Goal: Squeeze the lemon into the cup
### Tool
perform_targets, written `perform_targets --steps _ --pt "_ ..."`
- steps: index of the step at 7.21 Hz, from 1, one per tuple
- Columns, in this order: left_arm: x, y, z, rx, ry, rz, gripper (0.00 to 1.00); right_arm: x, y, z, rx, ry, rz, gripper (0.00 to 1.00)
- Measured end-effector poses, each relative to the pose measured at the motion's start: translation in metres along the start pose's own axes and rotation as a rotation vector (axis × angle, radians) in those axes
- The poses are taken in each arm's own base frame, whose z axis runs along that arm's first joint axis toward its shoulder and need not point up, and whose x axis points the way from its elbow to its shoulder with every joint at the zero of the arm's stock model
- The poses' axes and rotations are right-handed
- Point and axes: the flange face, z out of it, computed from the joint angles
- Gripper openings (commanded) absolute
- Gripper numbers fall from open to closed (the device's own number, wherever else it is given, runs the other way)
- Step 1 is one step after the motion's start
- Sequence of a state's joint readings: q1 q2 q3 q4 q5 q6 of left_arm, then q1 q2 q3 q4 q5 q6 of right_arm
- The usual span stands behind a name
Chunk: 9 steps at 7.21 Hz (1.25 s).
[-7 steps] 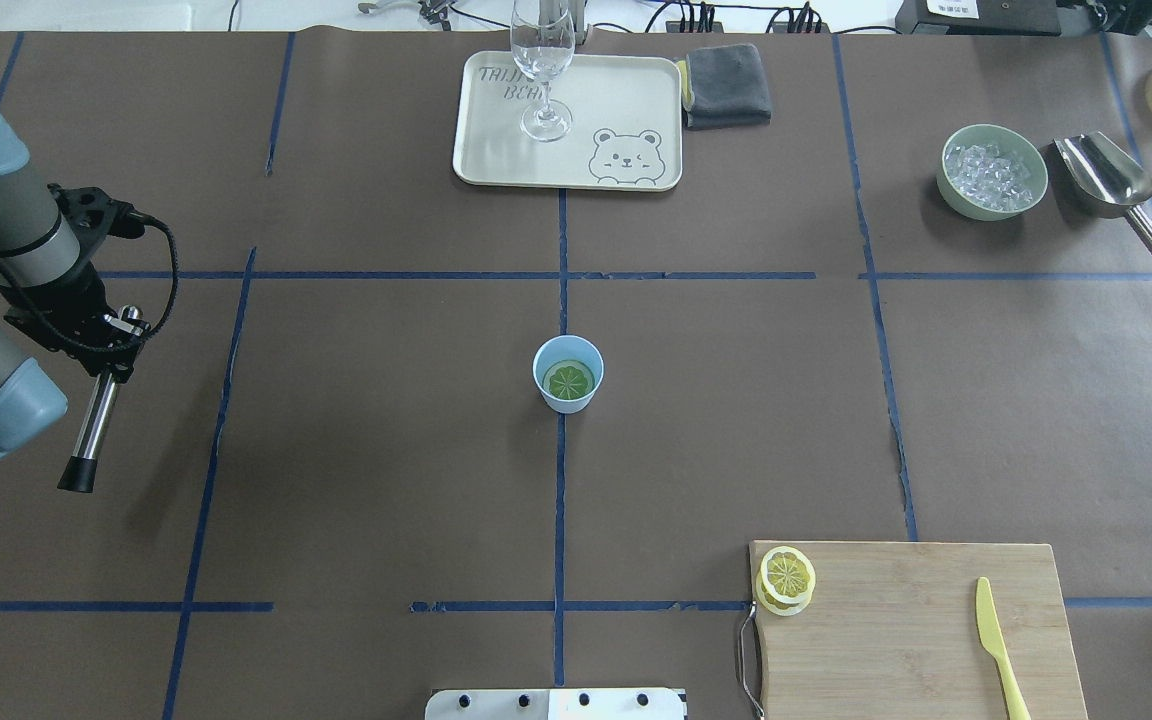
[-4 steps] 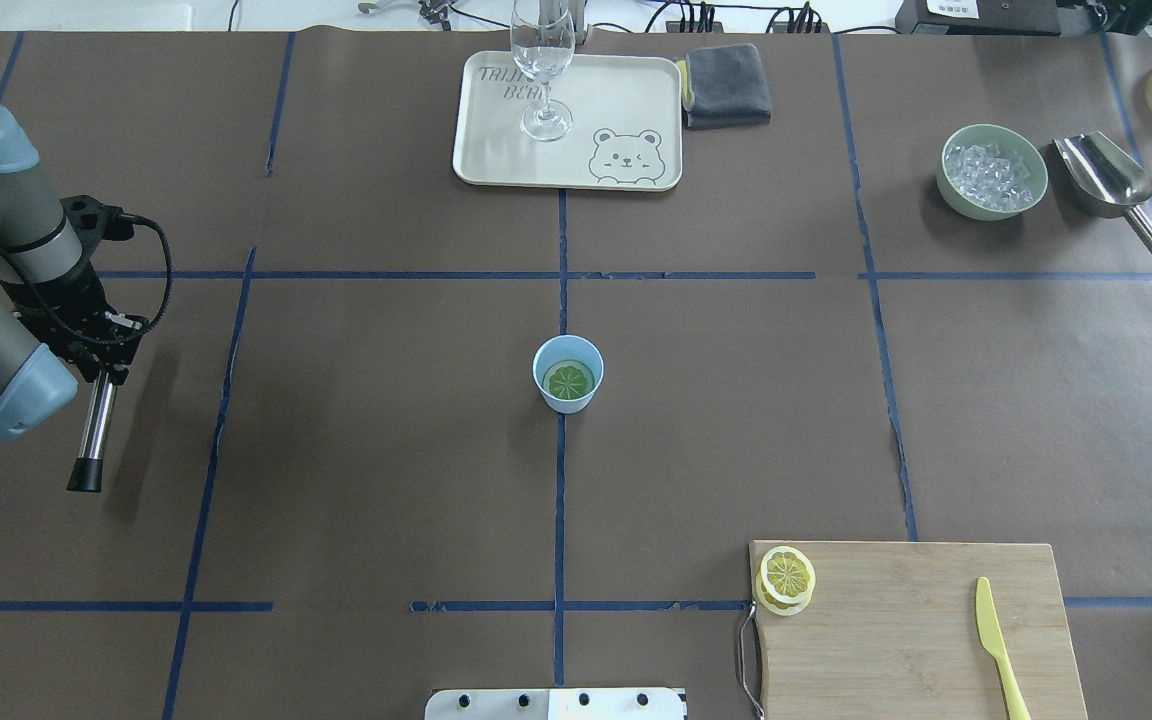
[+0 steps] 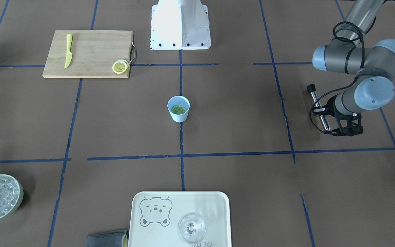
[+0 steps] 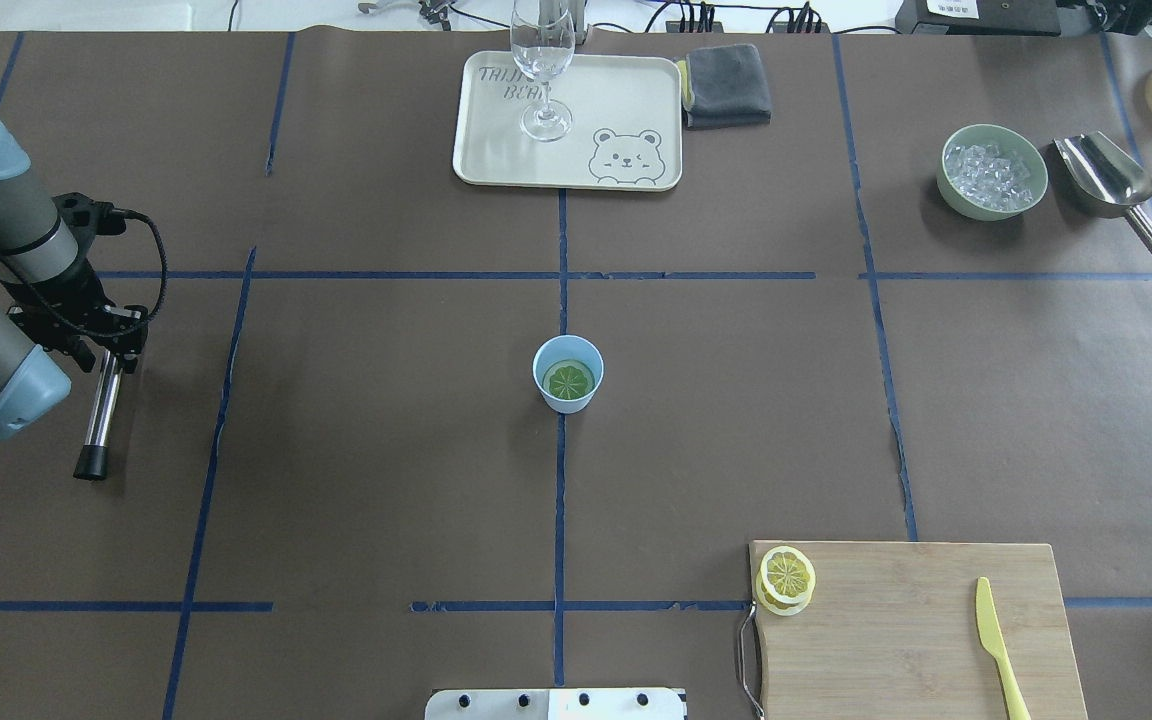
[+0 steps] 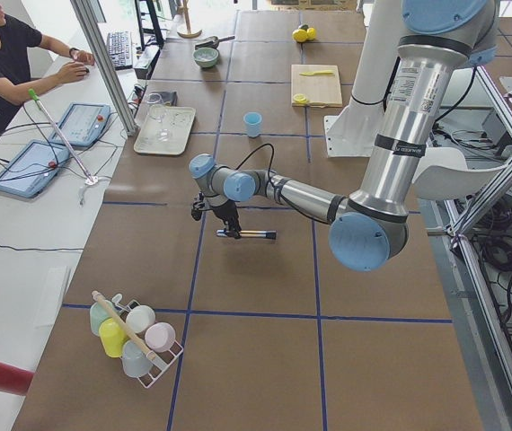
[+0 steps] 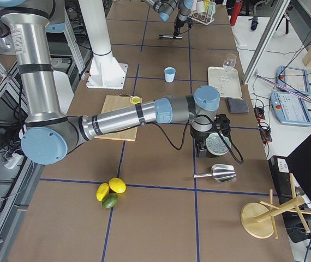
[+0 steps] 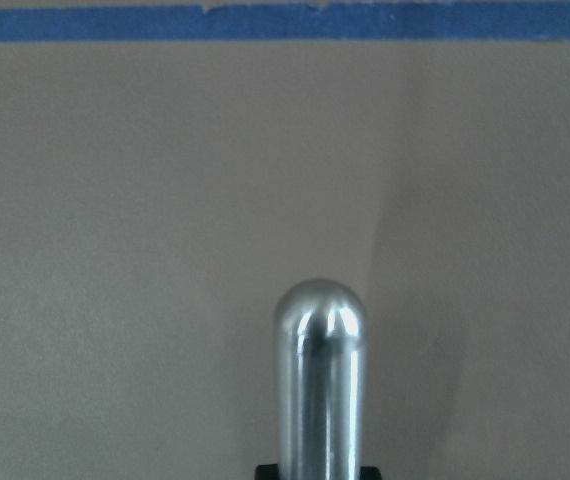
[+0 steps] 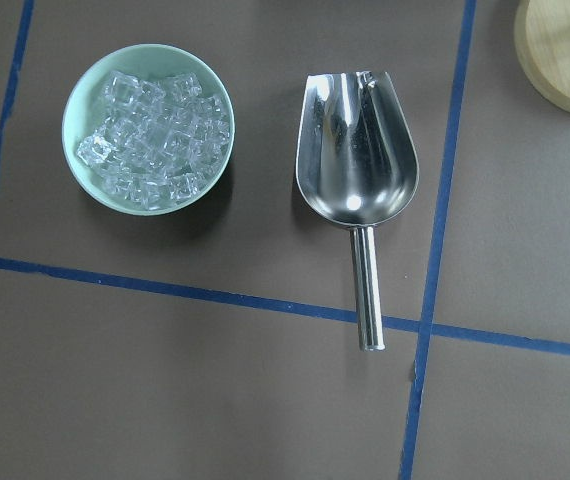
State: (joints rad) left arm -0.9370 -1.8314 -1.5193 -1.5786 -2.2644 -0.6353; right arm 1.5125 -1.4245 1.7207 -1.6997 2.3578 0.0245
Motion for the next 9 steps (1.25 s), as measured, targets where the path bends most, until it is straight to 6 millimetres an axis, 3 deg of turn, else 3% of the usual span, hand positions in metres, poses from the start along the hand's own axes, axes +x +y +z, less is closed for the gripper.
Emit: perform_targets --steps 1,2,5,6,7,8,9 --pt "-0.001 -0.003 -0.008 0.019 0.009 0.0 1.0 0.001 0.0 0.001 -0.002 0.0 0.002 1.0" --pt "-0.007 -0.01 -0.032 0.059 0.028 -0.009 1.0 0.001 0.001 0.001 -0.003 0.0 0.004 1.0" --pt "-0.044 -0.017 -0.154 0.265 0.096 0.026 1.0 0.006 0.002 0.006 -0.012 0.0 0.011 1.0" --pt "-0.063 -0.015 -0.183 0.318 0.096 0.075 1.0 0.011 0.006 0.01 -0.022 0.001 0.017 1.0" --pt "-0.094 -0.012 -0.204 0.36 0.084 0.128 1.0 0.017 0.012 0.017 -0.035 0.001 0.027 1.0" --pt "-0.139 -0.006 -0.217 0.39 0.06 0.181 1.0 0.025 0.021 0.023 -0.049 0.001 0.042 1.0" --pt "-0.183 0.004 -0.22 0.403 0.034 0.223 1.0 0.034 0.032 0.029 -0.062 0.002 0.059 1.0"
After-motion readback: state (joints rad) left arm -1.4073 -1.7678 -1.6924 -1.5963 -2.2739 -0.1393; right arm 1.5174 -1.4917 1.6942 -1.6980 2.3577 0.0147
